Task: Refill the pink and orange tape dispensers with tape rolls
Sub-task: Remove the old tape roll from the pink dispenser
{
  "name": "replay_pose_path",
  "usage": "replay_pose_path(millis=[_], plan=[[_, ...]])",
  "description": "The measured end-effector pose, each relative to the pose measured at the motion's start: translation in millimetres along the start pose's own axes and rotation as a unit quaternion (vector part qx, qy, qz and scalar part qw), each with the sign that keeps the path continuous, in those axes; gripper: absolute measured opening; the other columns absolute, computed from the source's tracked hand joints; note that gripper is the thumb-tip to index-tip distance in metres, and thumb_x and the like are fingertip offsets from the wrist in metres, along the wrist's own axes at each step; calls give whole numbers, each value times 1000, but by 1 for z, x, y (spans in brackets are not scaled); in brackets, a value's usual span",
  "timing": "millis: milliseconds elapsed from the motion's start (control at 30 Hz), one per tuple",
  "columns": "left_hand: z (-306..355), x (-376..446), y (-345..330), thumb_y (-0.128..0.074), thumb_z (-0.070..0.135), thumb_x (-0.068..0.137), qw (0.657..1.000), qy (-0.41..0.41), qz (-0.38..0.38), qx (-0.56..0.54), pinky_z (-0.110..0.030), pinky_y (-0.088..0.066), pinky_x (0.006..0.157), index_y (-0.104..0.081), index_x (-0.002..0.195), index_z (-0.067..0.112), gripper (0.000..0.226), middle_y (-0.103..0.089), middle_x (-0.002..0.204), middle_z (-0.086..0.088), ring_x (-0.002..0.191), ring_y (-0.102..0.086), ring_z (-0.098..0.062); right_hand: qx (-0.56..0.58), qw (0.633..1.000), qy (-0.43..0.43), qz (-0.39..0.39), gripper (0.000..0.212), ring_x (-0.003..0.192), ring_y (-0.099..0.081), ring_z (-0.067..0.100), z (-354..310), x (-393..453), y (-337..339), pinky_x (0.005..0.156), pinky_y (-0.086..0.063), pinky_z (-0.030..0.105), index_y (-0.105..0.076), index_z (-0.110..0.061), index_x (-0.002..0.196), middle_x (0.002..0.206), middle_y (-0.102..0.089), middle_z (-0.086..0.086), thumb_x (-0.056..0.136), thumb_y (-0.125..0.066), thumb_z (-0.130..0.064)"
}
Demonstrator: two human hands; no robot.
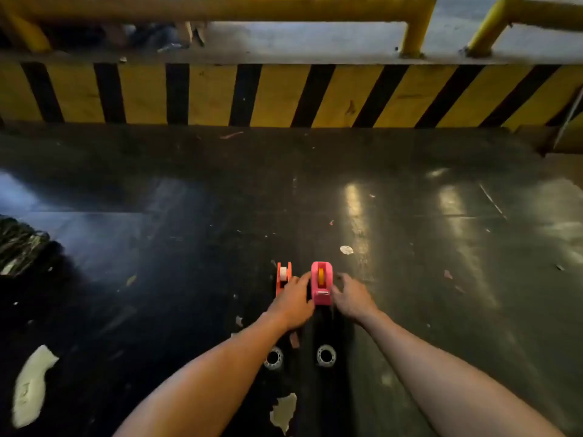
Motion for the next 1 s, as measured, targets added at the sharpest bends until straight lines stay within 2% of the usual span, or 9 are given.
replay_pose_path(millis=[133, 267, 467, 533, 633, 733, 800, 900, 1000], plan=[[-26, 25, -27, -65, 13, 82, 999, 24, -5, -46, -45, -47, 111, -39, 145, 33, 71, -61, 133, -4, 130, -57, -24, 17, 1000, -2, 11, 46, 124, -57, 36, -2, 11, 4, 101, -46, 39, -52, -12, 138, 134, -62, 18, 97, -51, -34], [-25, 30, -46, -64, 13, 82, 994, 30, -5, -109, -41, -50, 108, -25, 155, 39, 87, -58, 137, -1, 128, -59, -21, 12, 1000, 3, -16, 45, 121, -59, 36, -8, 25, -3, 100, -48, 41, -54, -14, 137, 133, -62, 17, 96, -50, -33], [-20, 31, -65, -61, 17, 86, 989, 51, -40, -134, -43, -53, 104, 4, 160, 38, 101, -67, 129, -7, 118, -65, -23, -49, 999, 3, 14, 39, 107, -62, 36, -15, 28, 8, 85, -50, 40, -65, -14, 115, 115, -63, 13, 88, -62, -42], [-21, 34, -61, -59, 17, 89, 990, 62, -29, -123, -44, -53, 101, -3, 159, 32, 91, -69, 126, -9, 116, -66, -26, -70, 997, 4, 22, 33, 103, -63, 34, -12, 26, 6, 82, -50, 40, -65, -15, 109, 112, -62, 10, 88, -62, -41], [-25, 38, -53, -58, 10, 92, 988, 73, -3, -133, -46, -54, 98, -27, 148, 20, 64, -71, 117, -9, 110, -67, -26, -68, 997, -6, 27, 26, 102, -64, 33, -2, 23, 2, 82, -51, 40, -68, -16, 106, 110, -63, 10, 91, -61, -37], [-26, 39, -47, -61, 6, 90, 989, 76, 9, -127, -46, -54, 99, -35, 134, 19, 53, -66, 119, -7, 112, -66, -25, -55, 998, -11, 26, 24, 102, -64, 33, 1, 20, 2, 81, -49, 38, -70, -15, 106, 111, -62, 10, 93, -57, -30], [-26, 38, -45, -63, 5, 89, 991, 71, 17, -114, -46, -52, 104, -28, 138, 20, 63, -59, 128, -10, 120, -62, -27, -57, 998, -6, 11, 23, 102, -64, 33, 0, 18, 2, 79, -49, 37, -70, -15, 105, 112, -63, 11, 90, -56, -25], [-23, 33, -46, -66, 9, 89, 996, 59, 1, -63, -44, -42, 115, 1, 159, 28, 98, -46, 147, -13, 135, -51, -29, -88, 995, 10, -49, 24, 103, -64, 34, 3, 16, 0, 76, -48, 35, -70, -16, 103, 112, -67, 12, 84, -55, -18], [-26, 31, -53, -65, 23, 94, 997, 60, -41, 20, -49, -48, 107, 3, 159, 38, 95, -57, 142, -11, 126, -60, -28, -109, 989, 32, -97, 24, 103, -65, 31, 11, 11, 4, 79, -52, 36, -66, -19, 106, 112, -70, 10, 84, -56, -18]])
Point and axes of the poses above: each hand's wrist, its own x-axis towards the middle knuckle, its own y-axis out of the back of the hand, z = x × y, the point moved 9 cm from there along x, towards the middle knuckle
